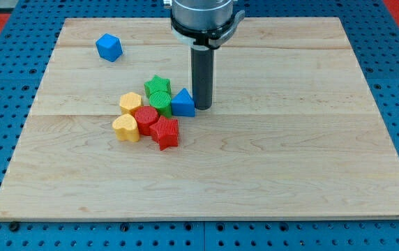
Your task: Move your arm towards the blue cube
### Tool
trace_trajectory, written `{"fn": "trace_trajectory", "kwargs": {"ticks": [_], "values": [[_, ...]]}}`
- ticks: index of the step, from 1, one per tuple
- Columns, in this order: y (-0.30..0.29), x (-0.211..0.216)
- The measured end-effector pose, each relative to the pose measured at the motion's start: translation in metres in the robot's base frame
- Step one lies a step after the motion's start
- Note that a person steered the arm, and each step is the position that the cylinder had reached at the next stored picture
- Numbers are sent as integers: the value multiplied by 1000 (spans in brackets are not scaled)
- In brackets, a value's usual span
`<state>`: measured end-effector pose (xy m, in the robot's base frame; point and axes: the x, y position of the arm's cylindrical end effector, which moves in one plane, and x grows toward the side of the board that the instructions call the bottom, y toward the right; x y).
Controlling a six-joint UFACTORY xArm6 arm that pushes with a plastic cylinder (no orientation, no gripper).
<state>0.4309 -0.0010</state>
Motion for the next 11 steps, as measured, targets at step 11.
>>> {"fn": "trace_trajectory", "kwargs": {"ticks": [11], "values": [[-190,-172]]}}
